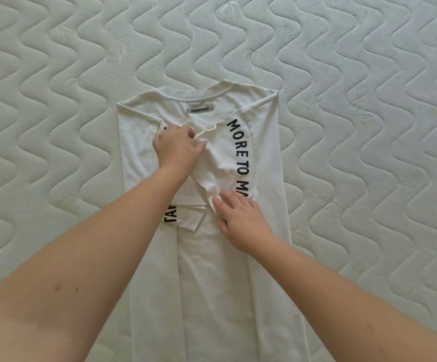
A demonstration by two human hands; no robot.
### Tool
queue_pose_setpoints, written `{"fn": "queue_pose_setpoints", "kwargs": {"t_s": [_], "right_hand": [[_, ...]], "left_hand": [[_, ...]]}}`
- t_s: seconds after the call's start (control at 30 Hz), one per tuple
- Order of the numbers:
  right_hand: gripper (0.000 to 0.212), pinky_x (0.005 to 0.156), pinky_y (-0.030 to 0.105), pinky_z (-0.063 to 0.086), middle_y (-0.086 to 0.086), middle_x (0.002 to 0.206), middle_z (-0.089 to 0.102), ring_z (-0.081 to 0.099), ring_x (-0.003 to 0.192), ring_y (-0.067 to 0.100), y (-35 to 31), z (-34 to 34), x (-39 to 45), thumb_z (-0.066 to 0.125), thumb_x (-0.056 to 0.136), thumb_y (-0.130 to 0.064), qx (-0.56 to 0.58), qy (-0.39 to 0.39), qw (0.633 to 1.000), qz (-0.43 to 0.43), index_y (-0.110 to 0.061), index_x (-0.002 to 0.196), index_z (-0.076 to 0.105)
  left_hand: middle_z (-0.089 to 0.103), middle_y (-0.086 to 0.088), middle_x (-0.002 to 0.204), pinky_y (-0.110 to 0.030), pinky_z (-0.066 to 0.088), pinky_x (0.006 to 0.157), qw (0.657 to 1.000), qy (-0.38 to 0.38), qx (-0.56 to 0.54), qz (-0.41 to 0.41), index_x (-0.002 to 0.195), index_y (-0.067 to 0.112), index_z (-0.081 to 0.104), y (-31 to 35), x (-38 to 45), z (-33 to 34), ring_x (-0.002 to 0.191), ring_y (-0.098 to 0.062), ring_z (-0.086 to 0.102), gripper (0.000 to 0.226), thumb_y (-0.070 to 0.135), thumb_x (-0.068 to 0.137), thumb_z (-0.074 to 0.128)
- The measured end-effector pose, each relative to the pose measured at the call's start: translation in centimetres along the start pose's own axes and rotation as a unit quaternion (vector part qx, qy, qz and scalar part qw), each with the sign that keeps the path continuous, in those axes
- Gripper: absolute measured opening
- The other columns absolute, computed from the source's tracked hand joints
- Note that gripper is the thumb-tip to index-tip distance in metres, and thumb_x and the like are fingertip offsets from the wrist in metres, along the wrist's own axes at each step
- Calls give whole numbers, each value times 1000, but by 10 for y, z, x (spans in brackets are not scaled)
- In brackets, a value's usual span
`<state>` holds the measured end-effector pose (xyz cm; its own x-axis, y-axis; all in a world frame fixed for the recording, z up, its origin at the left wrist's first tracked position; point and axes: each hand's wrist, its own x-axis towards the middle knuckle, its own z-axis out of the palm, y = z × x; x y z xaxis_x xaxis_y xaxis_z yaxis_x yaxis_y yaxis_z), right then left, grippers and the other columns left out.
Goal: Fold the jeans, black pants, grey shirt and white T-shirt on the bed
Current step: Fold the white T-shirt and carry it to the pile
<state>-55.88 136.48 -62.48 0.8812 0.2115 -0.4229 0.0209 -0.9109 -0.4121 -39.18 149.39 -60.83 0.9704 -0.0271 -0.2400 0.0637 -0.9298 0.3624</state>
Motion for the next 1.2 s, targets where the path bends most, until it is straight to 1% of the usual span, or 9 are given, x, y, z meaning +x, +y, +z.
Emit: {"fn": "queue_pose_setpoints", "kwargs": {"t_s": [0.07, 0.17, 0.37, 0.53, 0.7, 0.77, 0.93, 1.07, 1.2], "right_hand": [[42, 109, 35, 28, 1, 146, 44, 36, 135, 22, 7, -8, 9, 43, 99, -23, 77, 3, 997, 7, -24, 141, 48], [39, 100, 24, 35, 3, 131, 59, 52, 120, 20, 24, -30, 27, 44, 96, -6, 248, 33, 964, 85, -17, 131, 59], [25, 75, 27, 50, -2, 98, 67, 63, 73, 9, 45, -74, 72, 41, 101, -17, 506, 128, 816, 247, -18, 116, 61], [38, 97, 38, 47, 3, 116, 66, 62, 105, 22, 54, -90, 101, 53, 97, -25, 354, 112, 890, 263, -16, 134, 51], [37, 82, 25, 41, 1, 112, 65, 60, 100, 18, 56, -89, 116, 59, 94, -22, 278, 128, 918, 253, -18, 130, 54], [28, 76, 24, 38, -4, 99, 62, 57, 92, 15, 55, -87, 121, 61, 92, -27, 259, 145, 919, 258, -20, 119, 59], [11, 72, 31, 42, -2, 95, 63, 58, 87, 21, 52, -83, 126, 60, 90, -35, 174, 136, 932, 288, -25, 90, 55], [15, 70, 30, 38, -4, 91, 62, 58, 87, 21, 56, -80, 123, 60, 90, -42, 161, 139, 923, 320, -28, 86, 54], [23, 67, 31, 36, -5, 87, 58, 55, 83, 22, 59, -80, 120, 64, 87, -45, 127, 154, 930, 310, -24, 89, 53]], "left_hand": [[62, 5, 86, -38, 36, 96, 997, 16, -57, 49, 89, 24, 55, 9, -13, -4, 91, -24, 61, 17, 38, 87, 64], [67, 0, 90, -34, 44, 75, 987, 19, -138, 79, 99, 17, 63, 18, -32, -1, 88, -25, 63, 13, 22, 87, 65], [71, -6, 101, -35, 46, 81, 975, -12, -170, 143, 108, 13, 70, 33, -61, 22, 91, -27, 64, 26, 5, 83, 65], [72, -6, 97, -36, 47, 82, 966, -62, -174, 181, 115, 12, 69, 34, -77, 42, 93, -28, 63, 27, 13, 90, 63], [69, -4, 116, -20, 40, 95, 946, -92, -185, 251, 125, 9, 63, 17, -82, 44, 110, -17, 60, 35, 20, 92, 65], [67, -6, 119, -30, 44, 98, 946, -50, -187, 258, 121, 7, 65, 8, -83, 44, 112, -21, 61, 31, 15, 91, 65], [57, -8, 117, -37, 44, 95, 982, -21, -164, 96, 126, 11, 60, -6, -75, 46, 108, -24, 53, 36, 23, 92, 64], [59, -7, 103, -38, 46, 85, 980, -66, -161, 102, 121, 12, 61, -1, -69, 49, 98, -26, 57, 30, 22, 93, 62], [56, -8, 103, -40, 46, 81, 993, -31, -24, 113, 125, 17, 60, -1, -68, 51, 95, -28, 55, 48, 27, 81, 74]]}}
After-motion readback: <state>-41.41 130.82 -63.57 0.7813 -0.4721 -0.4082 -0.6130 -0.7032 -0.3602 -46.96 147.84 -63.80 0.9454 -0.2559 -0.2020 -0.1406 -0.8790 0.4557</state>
